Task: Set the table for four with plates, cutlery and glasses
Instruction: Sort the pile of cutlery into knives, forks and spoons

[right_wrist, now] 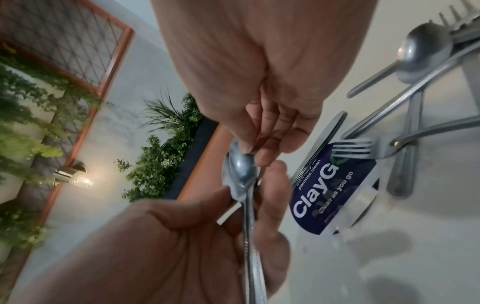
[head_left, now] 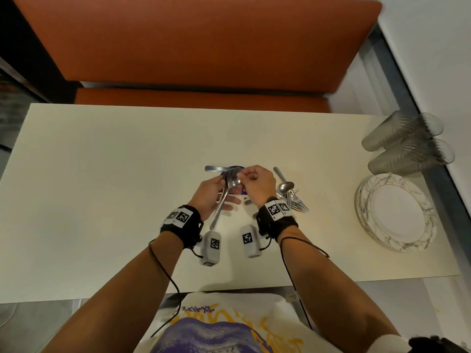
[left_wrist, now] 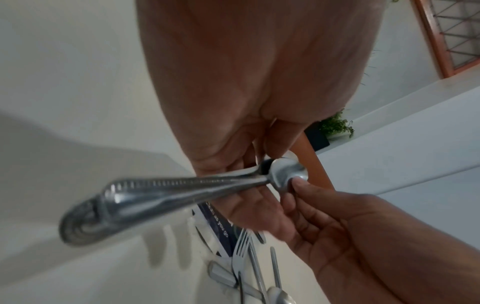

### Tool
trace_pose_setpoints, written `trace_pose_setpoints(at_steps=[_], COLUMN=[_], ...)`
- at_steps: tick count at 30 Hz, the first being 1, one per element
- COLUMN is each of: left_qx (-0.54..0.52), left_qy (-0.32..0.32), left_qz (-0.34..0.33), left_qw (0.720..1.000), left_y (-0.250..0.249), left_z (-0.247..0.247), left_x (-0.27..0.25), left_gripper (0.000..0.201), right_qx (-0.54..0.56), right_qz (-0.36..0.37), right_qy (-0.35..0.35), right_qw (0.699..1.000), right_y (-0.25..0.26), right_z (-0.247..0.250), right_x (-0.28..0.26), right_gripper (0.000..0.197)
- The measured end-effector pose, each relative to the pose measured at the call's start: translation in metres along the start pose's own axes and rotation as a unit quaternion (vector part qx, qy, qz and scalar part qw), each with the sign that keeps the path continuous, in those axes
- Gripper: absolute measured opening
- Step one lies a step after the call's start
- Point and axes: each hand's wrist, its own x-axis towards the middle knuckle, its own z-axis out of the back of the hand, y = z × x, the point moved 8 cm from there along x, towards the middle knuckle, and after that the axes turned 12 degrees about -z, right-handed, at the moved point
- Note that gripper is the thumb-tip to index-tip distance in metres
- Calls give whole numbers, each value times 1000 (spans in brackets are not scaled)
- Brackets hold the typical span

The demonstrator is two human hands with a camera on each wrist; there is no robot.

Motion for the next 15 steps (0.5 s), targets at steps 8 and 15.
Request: trace_pose_setpoints(at_steps=[8,15], left_qx=[3,108], left_qy=[18,29], left_qz=[15,44], left_qw=[1000,993], left_y=[9,22], left_z=[-12,-18], left_x=[8,6], left_gripper=[37,40], right_qx=[-30,-2], right_qz=[28,33], right_qy=[38,6], right_qw=[998,999], right_y=[3,7], right_z=[4,35], right_x=[2,17], right_gripper=[14,11])
